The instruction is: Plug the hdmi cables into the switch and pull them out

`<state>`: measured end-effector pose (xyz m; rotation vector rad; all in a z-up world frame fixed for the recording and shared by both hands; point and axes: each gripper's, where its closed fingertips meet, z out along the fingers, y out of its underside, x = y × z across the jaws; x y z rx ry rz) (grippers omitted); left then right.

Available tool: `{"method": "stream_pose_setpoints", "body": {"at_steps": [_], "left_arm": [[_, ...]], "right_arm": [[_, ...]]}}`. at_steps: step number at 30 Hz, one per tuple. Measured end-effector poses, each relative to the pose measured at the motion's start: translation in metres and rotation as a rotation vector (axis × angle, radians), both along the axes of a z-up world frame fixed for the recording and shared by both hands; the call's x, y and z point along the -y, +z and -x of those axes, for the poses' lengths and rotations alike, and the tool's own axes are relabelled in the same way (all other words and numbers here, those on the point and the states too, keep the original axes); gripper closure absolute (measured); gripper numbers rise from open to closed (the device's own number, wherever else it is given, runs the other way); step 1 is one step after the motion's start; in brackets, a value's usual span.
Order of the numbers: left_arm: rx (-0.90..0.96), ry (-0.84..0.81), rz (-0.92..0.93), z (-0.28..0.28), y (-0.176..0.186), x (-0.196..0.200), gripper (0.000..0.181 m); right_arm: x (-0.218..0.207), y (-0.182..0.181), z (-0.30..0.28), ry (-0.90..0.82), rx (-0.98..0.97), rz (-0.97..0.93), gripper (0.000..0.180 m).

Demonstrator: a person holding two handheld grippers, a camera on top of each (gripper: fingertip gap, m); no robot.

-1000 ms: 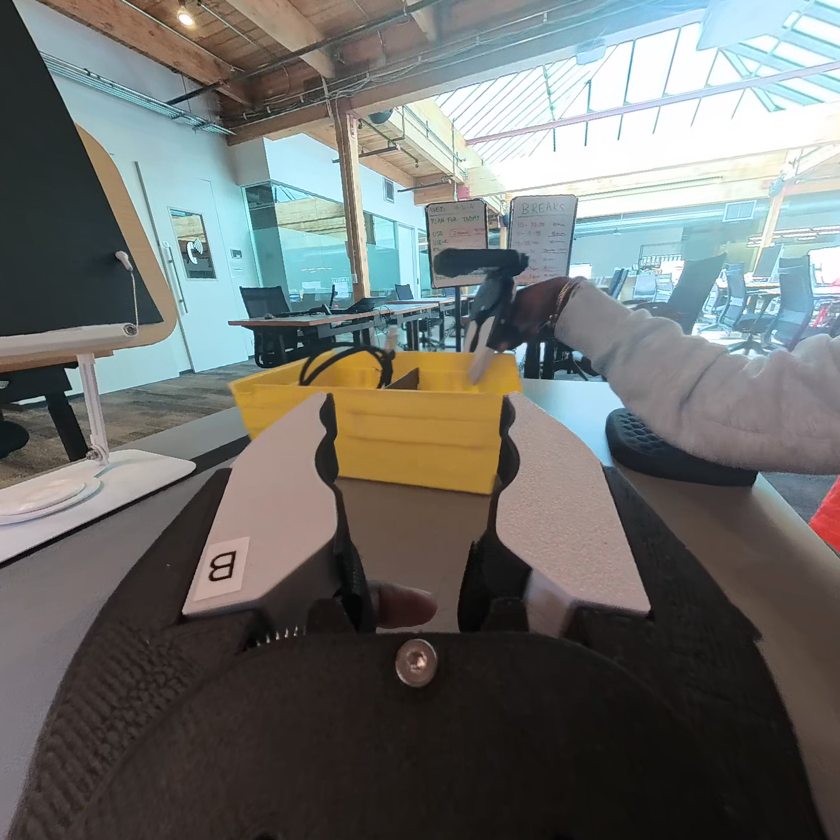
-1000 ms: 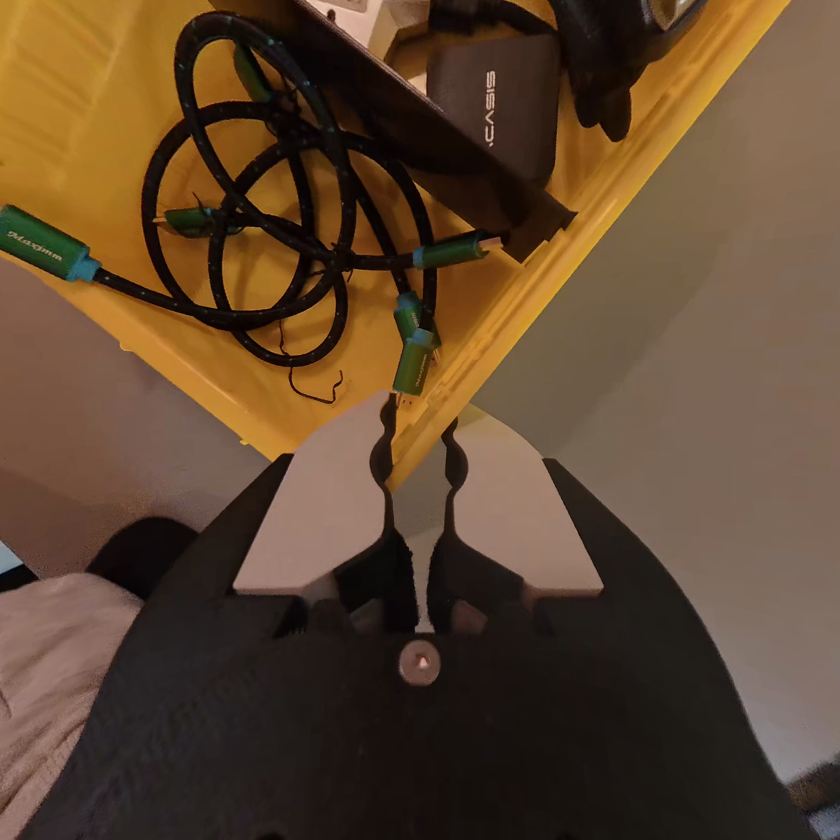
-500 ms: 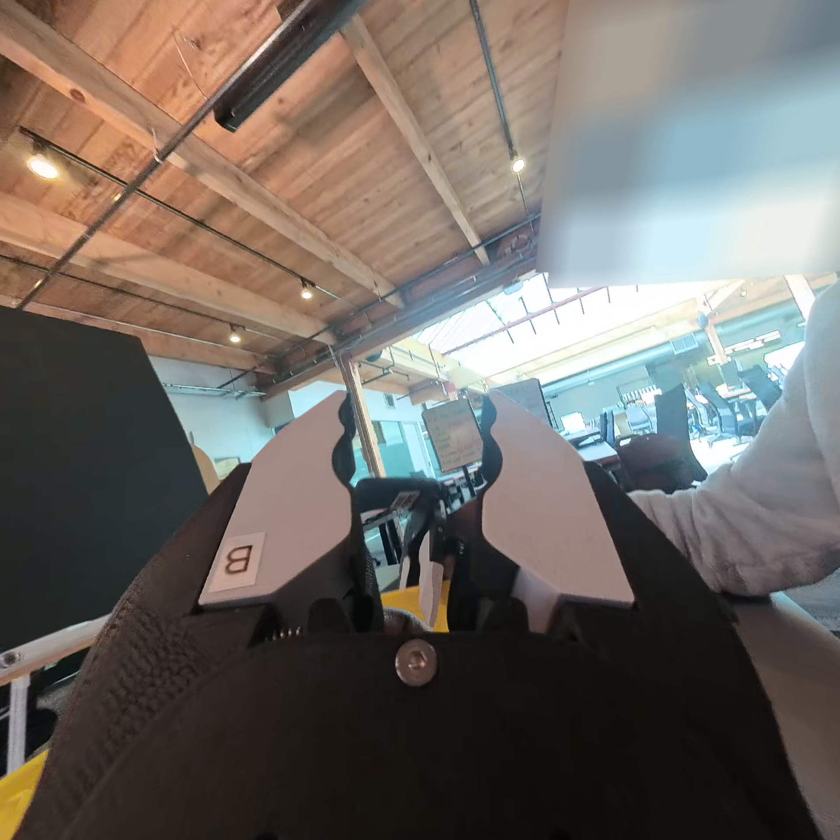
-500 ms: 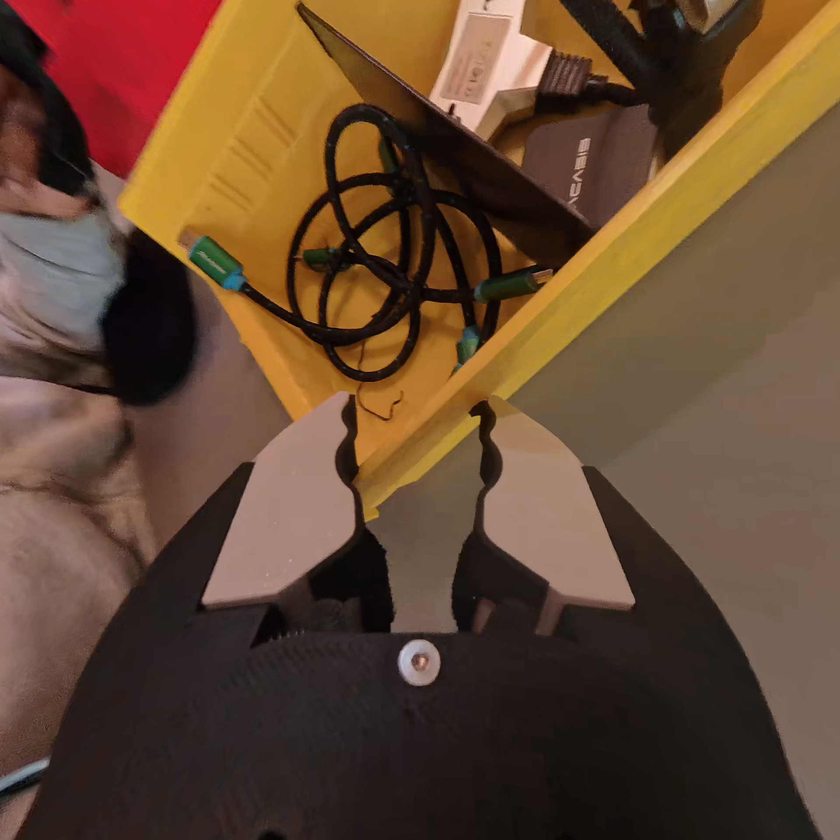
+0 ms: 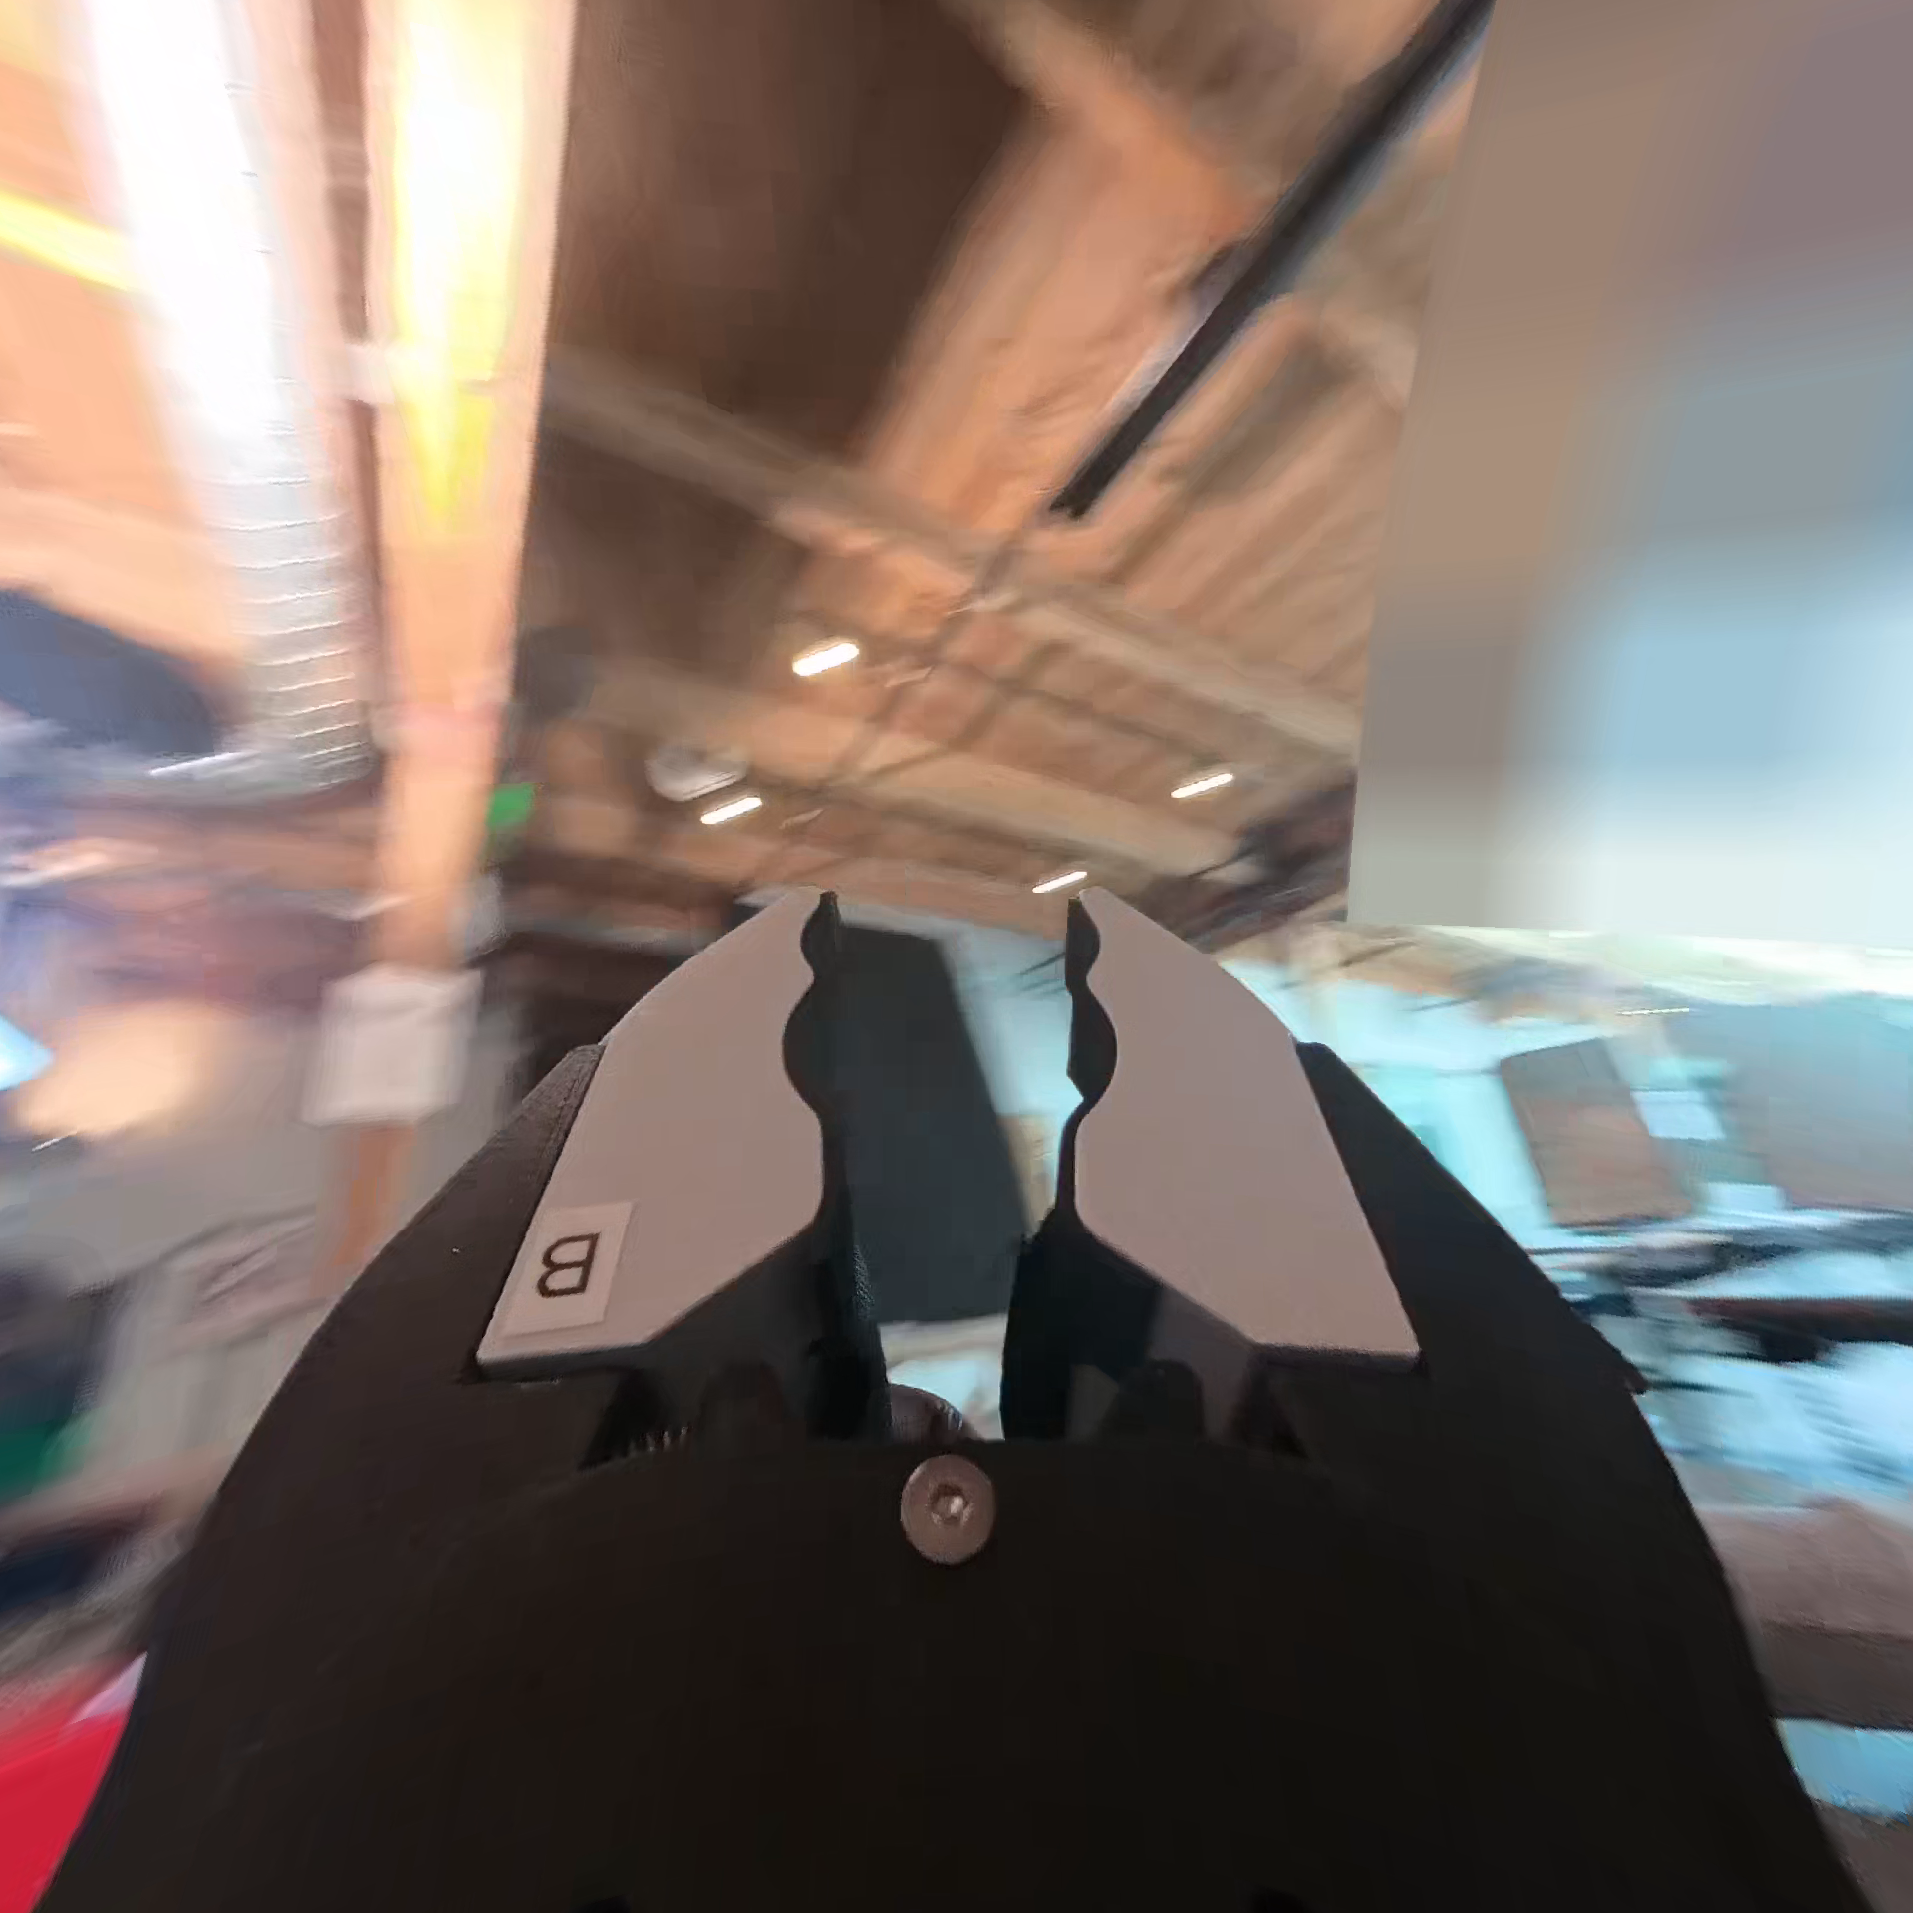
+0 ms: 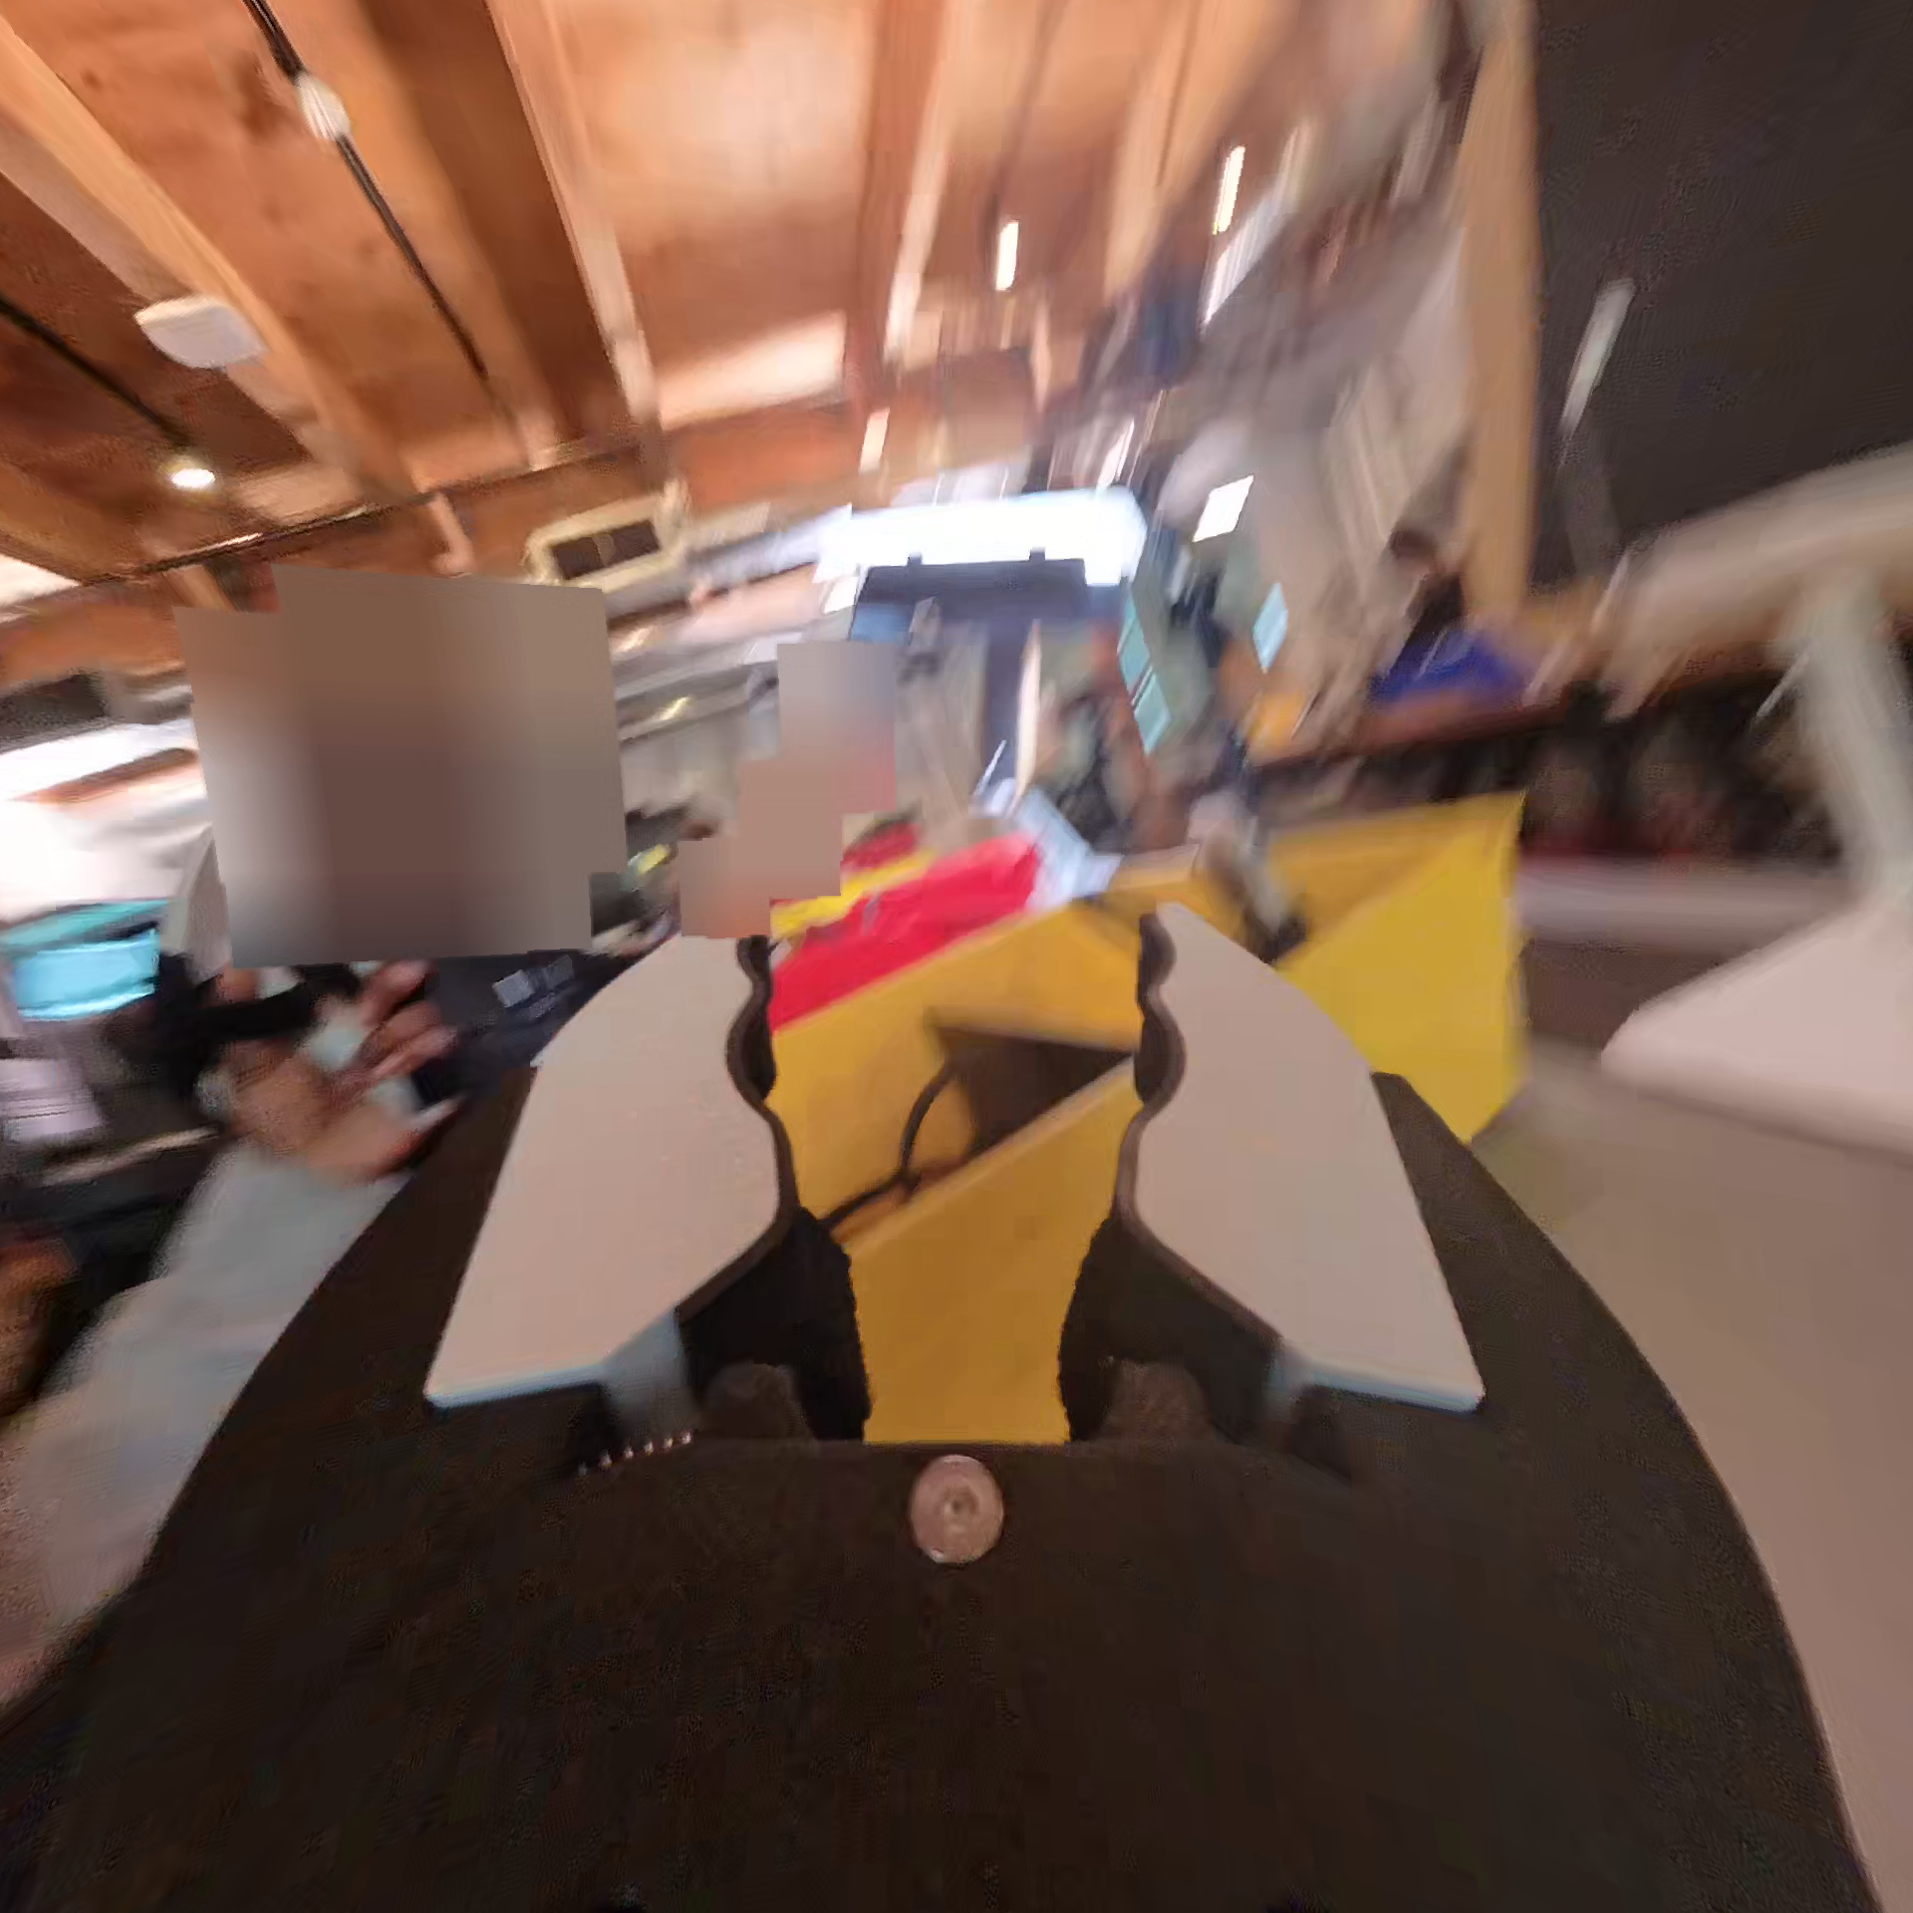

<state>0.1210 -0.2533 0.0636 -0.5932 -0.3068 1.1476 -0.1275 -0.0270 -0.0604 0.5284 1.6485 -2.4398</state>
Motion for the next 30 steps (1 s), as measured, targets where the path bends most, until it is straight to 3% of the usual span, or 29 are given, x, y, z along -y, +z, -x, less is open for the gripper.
{"method": "stream_pose_setpoints", "body": {"at_steps": [4, 6, 8, 10, 12, 14, 15, 16, 19, 22, 23, 25, 27, 30], "left_arm": [[0.278, 0.335, -0.177, -0.02, -0.05, 0.089, 0.126], [0.446, 0.524, -0.226, -0.022, -0.075, 0.135, 0.103], [0.67, 0.642, -0.19, -0.014, -0.107, 0.158, 0.084], [0.856, 0.762, -0.067, -0.004, -0.136, 0.172, 0.085], [1.009, 0.881, 0.009, 0.004, -0.159, 0.192, 0.101], [1.135, 0.854, 0.067, 0.016, -0.178, 0.198, 0.124], [1.209, 0.817, 0.092, 0.019, -0.189, 0.196, 0.154], [1.258, 0.783, 0.11, 0.019, -0.194, 0.193, 0.171], [1.298, 0.724, 0.096, 0.004, -0.193, 0.175, 0.177], [1.326, 0.656, 0.084, -0.023, -0.195, 0.153, 0.172], [1.321, 0.664, 0.08, -0.029, -0.191, 0.152, 0.158], [1.305, 0.736, 0.06, -0.036, -0.182, 0.16, 0.123], [1.263, 0.737, 0.093, -0.031, -0.177, 0.156, 0.103], [1.319, 0.737, 0.106, -0.023, -0.19, 0.155, 0.098]], "right_arm": [[-0.018, 0.056, -0.035, -0.283, -0.529, 0.097, 0.055], [-0.007, 0.069, -0.064, -0.292, -0.676, 0.113, 0.039], [0.008, 0.074, -0.096, -0.231, -0.716, 0.155, 0.039], [0.027, 0.072, -0.128, -0.137, -0.709, 0.171, 0.042], [0.046, 0.065, -0.165, -0.026, -0.732, 0.166, 0.05], [0.066, 0.051, -0.199, 0.05, -0.792, 0.108, 0.053], [0.077, 0.041, -0.213, 0.077, -0.827, 0.059, 0.055], [0.087, 0.029, -0.224, 0.099, -0.855, 0.004, 0.058], [0.113, -0.004, -0.245, 0.167, -0.81, -0.157, 0.059], [0.133, -0.034, -0.261, 0.302, -0.615, -0.31, 0.058], [0.14, -0.041, -0.262, 0.315, -0.577, -0.355, 0.065], [0.153, -0.048, -0.252, 0.247, -0.574, -0.446, 0.089], [0.168, -0.042, -0.237, 0.123, -0.595, -0.464, 0.104], [0.185, -0.041, -0.204, -0.077, -0.576, -0.539, 0.127]]}}
